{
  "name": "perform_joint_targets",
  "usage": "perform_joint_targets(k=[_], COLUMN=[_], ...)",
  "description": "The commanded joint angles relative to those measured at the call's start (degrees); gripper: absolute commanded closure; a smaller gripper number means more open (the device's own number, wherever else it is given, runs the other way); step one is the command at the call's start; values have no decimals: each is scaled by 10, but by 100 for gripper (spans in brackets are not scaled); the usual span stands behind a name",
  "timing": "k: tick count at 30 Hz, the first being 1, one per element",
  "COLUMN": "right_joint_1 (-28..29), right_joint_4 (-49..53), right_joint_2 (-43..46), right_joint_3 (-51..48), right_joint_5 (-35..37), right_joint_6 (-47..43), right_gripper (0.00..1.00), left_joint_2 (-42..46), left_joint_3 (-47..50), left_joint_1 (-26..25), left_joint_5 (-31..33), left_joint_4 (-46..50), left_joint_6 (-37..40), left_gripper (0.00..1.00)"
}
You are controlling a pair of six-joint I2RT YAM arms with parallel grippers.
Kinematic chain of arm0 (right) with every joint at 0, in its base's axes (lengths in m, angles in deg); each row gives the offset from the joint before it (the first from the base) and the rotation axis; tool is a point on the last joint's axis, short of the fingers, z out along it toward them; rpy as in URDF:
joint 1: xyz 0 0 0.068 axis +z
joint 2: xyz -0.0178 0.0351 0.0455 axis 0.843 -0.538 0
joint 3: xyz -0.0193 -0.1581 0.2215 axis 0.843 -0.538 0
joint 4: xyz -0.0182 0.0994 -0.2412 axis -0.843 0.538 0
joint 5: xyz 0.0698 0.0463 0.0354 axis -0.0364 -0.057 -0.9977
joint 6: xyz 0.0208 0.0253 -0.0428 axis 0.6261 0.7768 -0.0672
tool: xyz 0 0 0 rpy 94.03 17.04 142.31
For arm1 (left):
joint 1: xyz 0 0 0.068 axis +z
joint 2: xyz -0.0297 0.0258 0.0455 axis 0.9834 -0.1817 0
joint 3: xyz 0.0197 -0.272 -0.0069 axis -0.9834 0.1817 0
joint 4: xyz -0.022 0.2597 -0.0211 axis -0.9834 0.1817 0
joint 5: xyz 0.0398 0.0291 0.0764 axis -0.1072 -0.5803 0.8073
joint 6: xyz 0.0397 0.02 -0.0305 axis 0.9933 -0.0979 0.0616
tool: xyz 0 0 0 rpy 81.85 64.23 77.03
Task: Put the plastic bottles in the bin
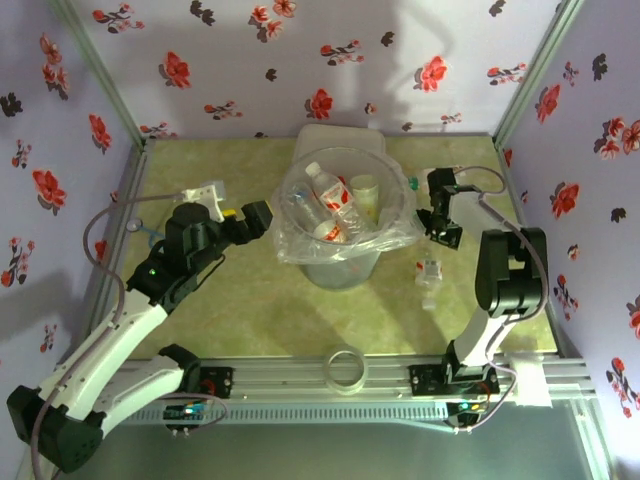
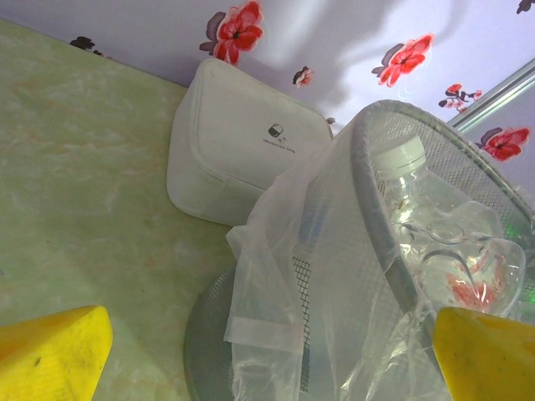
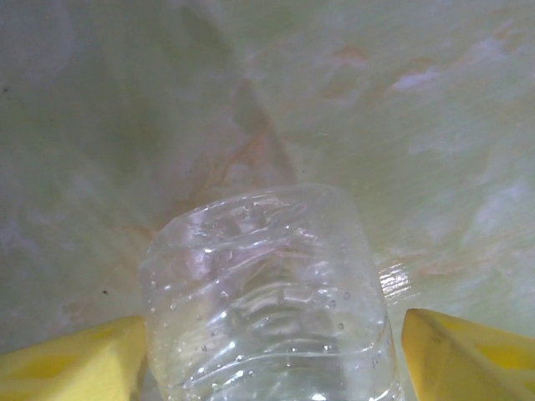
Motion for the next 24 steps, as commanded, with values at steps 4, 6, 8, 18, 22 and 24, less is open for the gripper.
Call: perform_joint_targets(k=[4, 6, 8, 18, 22, 24], right_joint_1=[-3, -3, -3, -3, -3, -3], right_joint_4=[31, 55, 77, 101, 39, 36], right_joint_2=[36, 58, 86, 295, 363, 365], right_joint_3=[29, 44, 58, 170, 217, 266], right_joint_5=[34, 51, 68, 80, 39, 14], right_joint_6=[-6, -15, -22, -52, -73, -66], right_gripper=[39, 41, 42, 47, 52, 52], left_joint_2=[5, 3, 1, -4, -11, -30], left_joint_3=[-9, -11, -14, -52, -53, -58], left_joint_1=[5, 5, 5, 5, 5, 4], left_joint_5=[8, 7, 4, -34, -77, -77], left_joint_4=[13, 12, 13, 7, -35, -30], left_joint_6=[10, 10, 11, -7, -22, -24], left_gripper=[1, 1, 1, 1, 1, 2])
